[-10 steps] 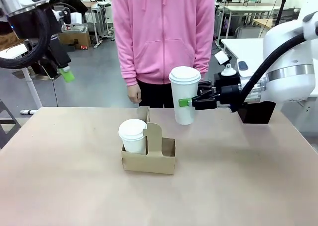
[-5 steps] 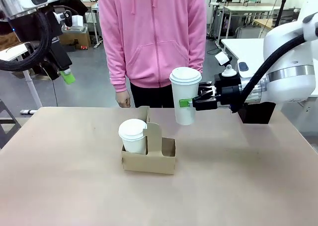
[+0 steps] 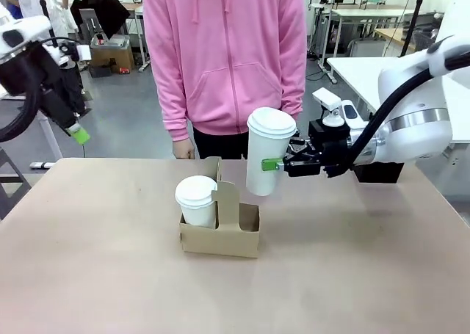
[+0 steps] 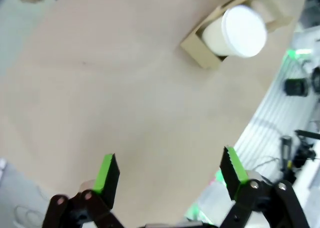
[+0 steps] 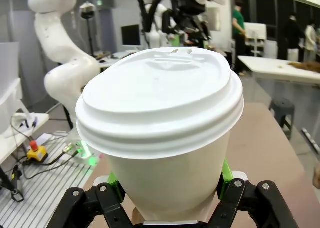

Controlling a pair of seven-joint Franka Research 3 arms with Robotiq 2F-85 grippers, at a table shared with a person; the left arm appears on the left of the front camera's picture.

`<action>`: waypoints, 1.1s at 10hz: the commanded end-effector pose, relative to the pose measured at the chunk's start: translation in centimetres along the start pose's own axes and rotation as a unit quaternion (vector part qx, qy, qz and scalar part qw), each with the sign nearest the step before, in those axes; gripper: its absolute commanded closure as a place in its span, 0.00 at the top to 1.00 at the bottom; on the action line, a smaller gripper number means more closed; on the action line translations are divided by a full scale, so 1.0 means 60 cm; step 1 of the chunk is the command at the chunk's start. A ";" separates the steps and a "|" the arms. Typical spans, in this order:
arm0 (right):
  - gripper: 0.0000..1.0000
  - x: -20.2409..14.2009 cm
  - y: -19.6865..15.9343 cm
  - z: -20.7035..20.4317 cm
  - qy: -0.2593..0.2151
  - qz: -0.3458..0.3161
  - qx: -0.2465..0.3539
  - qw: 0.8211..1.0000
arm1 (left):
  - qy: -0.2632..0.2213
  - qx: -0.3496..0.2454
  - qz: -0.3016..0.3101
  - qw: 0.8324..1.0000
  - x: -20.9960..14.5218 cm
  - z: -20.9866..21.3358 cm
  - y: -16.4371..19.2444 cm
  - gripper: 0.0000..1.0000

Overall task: Pour a drink into a cup and package it in a carrier.
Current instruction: Insert the held 600 ml Paper Cup into the Cup Carrier.

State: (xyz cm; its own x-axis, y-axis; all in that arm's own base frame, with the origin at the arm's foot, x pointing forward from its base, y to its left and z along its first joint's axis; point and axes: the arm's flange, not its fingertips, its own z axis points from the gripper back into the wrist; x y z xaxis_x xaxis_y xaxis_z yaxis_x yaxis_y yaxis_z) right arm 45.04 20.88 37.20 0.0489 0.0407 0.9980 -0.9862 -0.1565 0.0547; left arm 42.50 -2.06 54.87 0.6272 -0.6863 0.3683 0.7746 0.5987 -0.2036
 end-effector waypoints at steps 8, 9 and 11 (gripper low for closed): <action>0.80 -0.083 -0.037 -0.065 -0.007 -0.035 0.090 0.995 | -0.064 0.036 -0.102 0.992 -0.168 -0.111 0.025 1.00; 0.80 -0.091 -0.041 -0.067 -0.001 -0.039 0.096 0.995 | -0.072 0.045 -0.097 0.992 -0.183 -0.123 0.028 1.00; 0.80 -0.111 -0.048 -0.070 0.007 -0.048 0.102 0.994 | -0.072 0.058 -0.086 0.992 -0.195 -0.148 0.030 1.00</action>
State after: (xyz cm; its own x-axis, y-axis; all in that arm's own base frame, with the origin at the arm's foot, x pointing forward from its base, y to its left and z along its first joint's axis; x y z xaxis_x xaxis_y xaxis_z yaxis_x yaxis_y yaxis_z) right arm 45.88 24.94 30.16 0.1349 0.0659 0.9887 -0.9363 -0.3182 0.1489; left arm 37.88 3.76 43.65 0.4826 -0.7307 0.4829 0.8464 0.5308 -0.0427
